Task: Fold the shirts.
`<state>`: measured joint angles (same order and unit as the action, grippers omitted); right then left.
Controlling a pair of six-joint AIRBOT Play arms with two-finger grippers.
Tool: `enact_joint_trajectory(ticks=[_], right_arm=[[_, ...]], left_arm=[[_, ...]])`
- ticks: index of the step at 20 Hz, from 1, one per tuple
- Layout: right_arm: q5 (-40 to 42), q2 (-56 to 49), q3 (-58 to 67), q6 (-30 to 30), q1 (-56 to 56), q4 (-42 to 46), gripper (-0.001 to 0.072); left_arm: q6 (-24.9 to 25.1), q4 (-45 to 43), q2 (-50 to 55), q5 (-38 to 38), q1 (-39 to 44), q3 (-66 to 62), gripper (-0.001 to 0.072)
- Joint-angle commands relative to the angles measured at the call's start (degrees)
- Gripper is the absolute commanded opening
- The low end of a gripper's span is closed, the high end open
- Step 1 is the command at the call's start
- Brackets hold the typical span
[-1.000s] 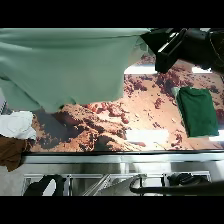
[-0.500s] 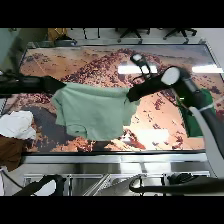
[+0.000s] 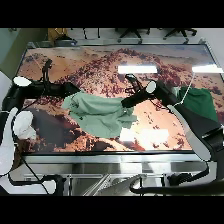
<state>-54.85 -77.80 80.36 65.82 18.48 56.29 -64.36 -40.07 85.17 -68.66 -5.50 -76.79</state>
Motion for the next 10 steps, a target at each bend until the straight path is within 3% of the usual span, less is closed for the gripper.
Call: enact_joint_trajectory(ticks=[1,2,4,6,10], right_arm=[[-0.61,2.21,-0.02,0.0,-2.1,-0.37,0.0355],[-1.86,3.37,-0.02,-0.02,-3.34,-0.35,0.0468],[-4.76,6.03,-0.02,0.0,-7.06,0.74,0.0474],[-7.72,7.8,-0.04,0.17,-11.65,0.9,0.0485],[-13.77,6.8,-0.42,0.24,-15.41,0.9,0.0485]], left_arm=[[-9.09,-7.82,-5.2,-8.22,-1.57,1.77,0.0469],[-11.91,-11.93,-8.63,-9.62,-1.38,5.29,0.047],[-15.61,-15.96,-16.04,-10.14,-0.2,15.02,0.0472],[-16.87,-15.3,-23.1,-6.78,2.75,26.69,0.0557],[-23.26,-15.26,-31.82,10.93,14.67,45.92,0.0557]])
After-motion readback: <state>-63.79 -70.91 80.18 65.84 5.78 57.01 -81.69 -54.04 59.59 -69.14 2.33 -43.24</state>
